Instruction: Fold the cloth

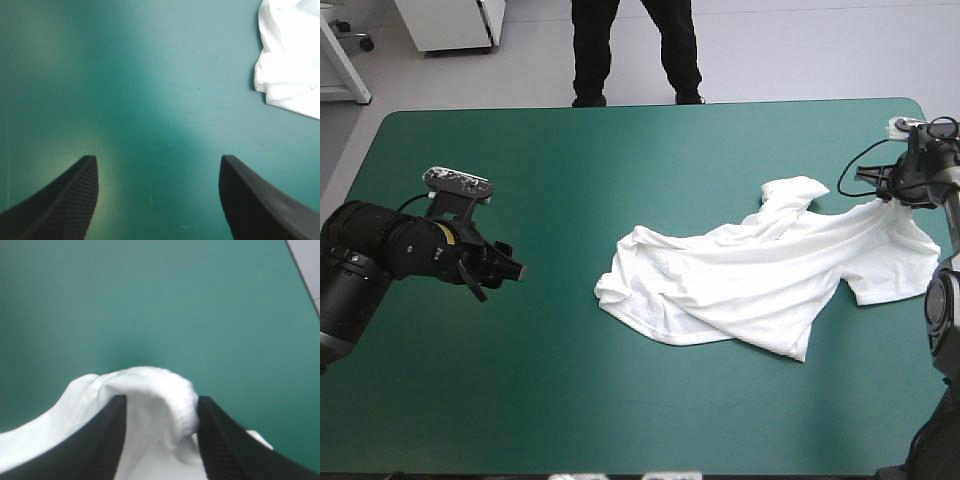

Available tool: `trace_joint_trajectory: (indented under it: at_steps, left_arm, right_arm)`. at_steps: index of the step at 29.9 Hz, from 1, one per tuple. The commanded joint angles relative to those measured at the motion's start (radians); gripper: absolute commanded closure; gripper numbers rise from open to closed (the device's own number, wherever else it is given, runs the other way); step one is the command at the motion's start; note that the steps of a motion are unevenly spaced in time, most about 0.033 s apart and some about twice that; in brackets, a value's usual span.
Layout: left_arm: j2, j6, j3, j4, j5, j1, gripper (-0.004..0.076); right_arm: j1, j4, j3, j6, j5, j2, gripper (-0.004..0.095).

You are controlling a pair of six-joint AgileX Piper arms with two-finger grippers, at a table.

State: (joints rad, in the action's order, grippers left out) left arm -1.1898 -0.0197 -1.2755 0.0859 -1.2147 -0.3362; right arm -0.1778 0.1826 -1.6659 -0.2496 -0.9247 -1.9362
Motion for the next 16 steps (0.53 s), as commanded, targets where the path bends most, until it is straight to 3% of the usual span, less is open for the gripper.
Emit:
trace_joint_trajectory:
  at_steps: [1, 8, 14, 16]
  left_arm:
    - [0.024, -0.005, -0.022, -0.003, 0.025, 0.0, 0.0232]
    - [0.024, 0.02, -0.022, -0.003, 0.017, 0.0, 0.0232]
    - [0.024, 0.02, -0.022, -0.005, 0.017, 0.0, 0.0232]
    - [0.024, 0.02, -0.022, -0.007, 0.017, 0.0, 0.0232]
  right_arm:
    - [-0.009, -0.03, -0.036, 0.033, -0.055, 0.078, 0.0261]
    - [-0.009, -0.106, -0.036, 0.069, -0.154, 0.248, 0.0396]
    - [0.008, -0.245, -0.03, 0.116, -0.265, 0.422, 0.0399]
    - [0.052, -0.241, -0.004, 0.118, -0.269, 0.48, 0.0399]
